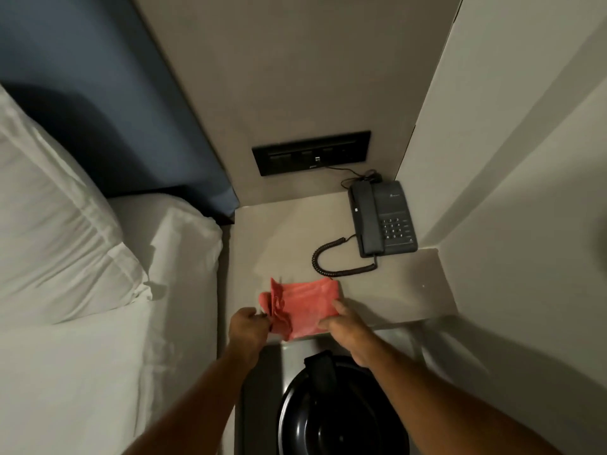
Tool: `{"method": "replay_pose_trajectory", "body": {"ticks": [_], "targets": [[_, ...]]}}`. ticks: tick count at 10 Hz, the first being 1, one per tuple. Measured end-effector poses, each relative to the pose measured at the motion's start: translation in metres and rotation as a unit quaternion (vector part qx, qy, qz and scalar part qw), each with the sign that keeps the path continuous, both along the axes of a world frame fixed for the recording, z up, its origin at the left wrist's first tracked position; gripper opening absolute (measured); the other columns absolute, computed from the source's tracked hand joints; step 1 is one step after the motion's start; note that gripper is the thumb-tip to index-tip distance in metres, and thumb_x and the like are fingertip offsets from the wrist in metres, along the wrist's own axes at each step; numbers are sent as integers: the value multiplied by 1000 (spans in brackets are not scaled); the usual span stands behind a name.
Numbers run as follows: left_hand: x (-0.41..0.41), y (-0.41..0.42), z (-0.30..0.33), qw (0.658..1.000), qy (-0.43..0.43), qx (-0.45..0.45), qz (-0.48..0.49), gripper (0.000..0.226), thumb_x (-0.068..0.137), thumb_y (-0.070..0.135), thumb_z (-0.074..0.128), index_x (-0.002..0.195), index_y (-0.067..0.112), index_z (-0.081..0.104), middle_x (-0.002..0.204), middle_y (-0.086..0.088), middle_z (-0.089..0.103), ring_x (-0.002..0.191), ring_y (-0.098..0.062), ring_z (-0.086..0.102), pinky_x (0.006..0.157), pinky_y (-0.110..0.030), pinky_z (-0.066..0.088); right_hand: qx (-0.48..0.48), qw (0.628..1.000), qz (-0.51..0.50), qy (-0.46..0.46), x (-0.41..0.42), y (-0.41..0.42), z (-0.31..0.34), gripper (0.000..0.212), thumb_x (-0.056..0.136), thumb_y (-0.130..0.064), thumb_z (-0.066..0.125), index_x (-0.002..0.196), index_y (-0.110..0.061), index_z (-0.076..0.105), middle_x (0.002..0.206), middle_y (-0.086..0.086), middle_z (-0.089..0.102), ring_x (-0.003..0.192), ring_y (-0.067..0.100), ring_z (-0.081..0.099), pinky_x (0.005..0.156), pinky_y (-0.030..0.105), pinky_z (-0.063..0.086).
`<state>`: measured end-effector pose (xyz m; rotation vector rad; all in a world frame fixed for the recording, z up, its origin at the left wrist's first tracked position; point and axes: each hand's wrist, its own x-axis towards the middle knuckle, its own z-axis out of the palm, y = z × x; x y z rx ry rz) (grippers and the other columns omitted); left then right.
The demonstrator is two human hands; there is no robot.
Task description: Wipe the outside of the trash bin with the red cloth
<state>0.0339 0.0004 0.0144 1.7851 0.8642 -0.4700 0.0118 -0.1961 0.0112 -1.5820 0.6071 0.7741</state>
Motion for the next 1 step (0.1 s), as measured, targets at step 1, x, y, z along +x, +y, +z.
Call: {"method": "replay_pose_trajectory", "body": {"ticks": [1], "targets": [[0,11,34,999,-2,34,-15,60,89,9,64,142,-4,38,138,-27,52,123,-39,53,103,-42,43,-98,994,34,-34,-2,3,32,54,95,-10,57,147,-15,48,114,4,66,98,17,64,74,16,54]]}}
